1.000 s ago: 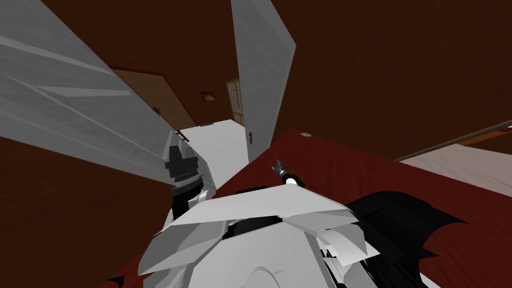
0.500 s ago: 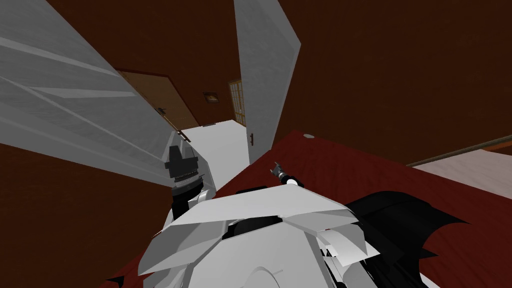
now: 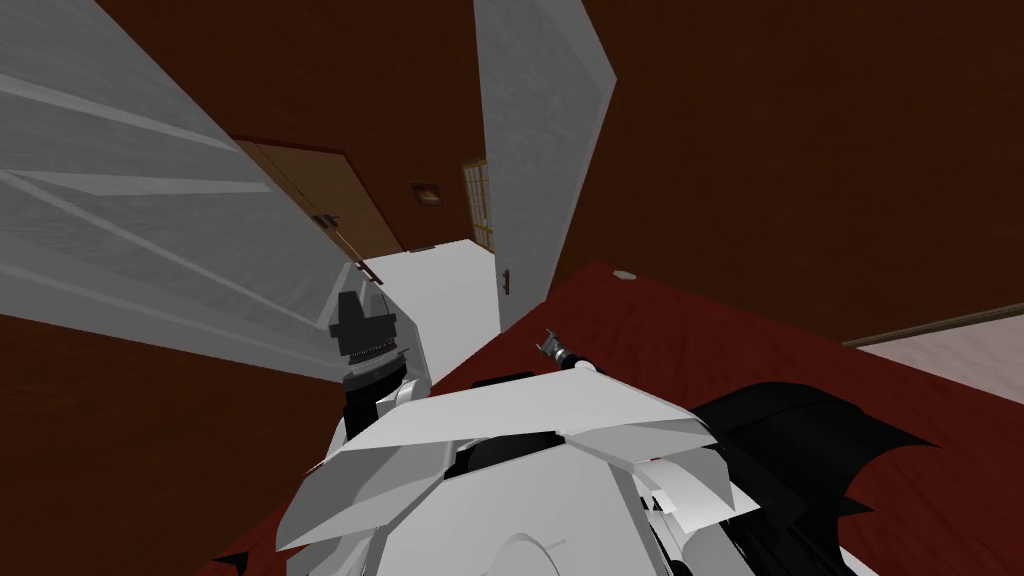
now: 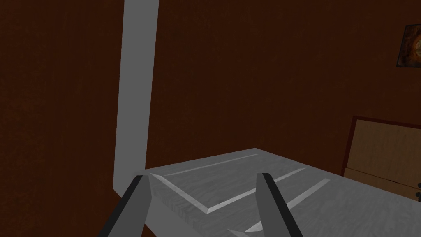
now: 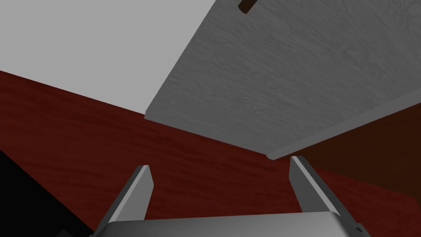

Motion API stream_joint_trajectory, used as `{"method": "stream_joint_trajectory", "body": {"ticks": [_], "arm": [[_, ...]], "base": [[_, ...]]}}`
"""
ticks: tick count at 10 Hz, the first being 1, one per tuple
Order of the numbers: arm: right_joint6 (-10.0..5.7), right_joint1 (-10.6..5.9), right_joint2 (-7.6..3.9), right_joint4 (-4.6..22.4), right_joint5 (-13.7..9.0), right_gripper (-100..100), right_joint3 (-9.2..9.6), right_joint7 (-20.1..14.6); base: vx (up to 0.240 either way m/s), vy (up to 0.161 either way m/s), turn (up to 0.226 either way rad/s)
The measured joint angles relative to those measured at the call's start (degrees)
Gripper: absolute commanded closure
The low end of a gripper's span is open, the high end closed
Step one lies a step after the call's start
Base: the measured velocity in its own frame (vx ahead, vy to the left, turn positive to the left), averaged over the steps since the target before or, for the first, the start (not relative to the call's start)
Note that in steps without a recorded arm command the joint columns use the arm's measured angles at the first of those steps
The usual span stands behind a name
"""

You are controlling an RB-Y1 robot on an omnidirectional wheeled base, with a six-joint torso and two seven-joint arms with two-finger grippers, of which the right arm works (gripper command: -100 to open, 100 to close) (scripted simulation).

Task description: Push the door open

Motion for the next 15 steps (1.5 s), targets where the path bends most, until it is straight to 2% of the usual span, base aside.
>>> {"method": "stream_joint_trajectory", "body": {"ticks": [2, 6, 9, 15], "arm": [[1.32, 0.15, -0.11, 0.8, -2.4, -100, -0.19, 1.0], [5.10, -0.53, 0.10, 4.4, -9.1, -100, -0.54, 4.1], [7.04, -0.36, 0.53, 6.0, -13.0, -100, -0.60, 6.1], [12.58, -0.75, 1.37, 10.7, -22.9, -100, -0.97, 10.7]], "base": [[0.064, -0.009, 0.047], [0.092, -0.028, 0.052], [0.060, -0.006, 0.053], [0.100, -0.030, 0.054]]}}
